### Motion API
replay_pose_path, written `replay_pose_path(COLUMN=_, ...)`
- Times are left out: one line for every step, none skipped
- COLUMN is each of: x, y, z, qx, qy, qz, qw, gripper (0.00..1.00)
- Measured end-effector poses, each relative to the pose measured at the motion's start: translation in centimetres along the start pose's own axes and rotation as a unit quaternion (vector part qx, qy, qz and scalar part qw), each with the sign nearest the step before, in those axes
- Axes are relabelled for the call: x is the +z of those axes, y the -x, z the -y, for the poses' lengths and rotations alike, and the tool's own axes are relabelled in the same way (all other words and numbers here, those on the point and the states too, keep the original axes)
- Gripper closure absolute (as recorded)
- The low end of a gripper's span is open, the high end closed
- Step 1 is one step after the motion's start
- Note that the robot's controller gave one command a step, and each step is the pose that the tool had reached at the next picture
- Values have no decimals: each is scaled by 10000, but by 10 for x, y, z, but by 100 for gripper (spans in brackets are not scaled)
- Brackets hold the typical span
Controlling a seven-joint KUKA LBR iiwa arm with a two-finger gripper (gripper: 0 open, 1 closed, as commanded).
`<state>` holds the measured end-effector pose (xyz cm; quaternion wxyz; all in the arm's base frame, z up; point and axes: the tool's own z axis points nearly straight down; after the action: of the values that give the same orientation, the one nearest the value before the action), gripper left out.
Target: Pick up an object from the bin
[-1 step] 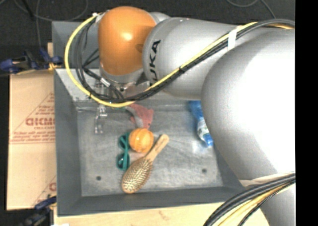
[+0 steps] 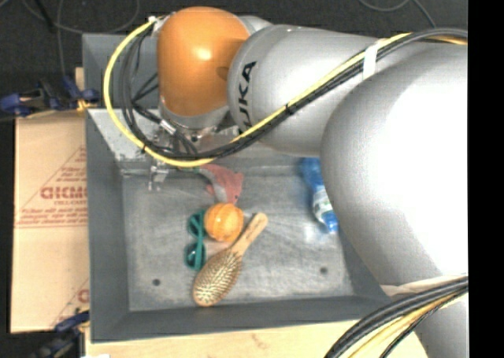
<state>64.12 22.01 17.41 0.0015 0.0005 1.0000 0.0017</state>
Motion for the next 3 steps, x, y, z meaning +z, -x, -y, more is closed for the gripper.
replay_pose_path(x=0, y=0, z=0, qx=4, qy=0, qz=0, qw=10000, gripper=100)
replay_pose_path(x=-6, y=2, z=5, qx=-966, qy=-15, qz=7, qw=9953, gripper=100)
replay_pose_path(x=-7, y=-33, z=20, qx=-2441, qy=-18, qz=5, qw=9697, gripper=100)
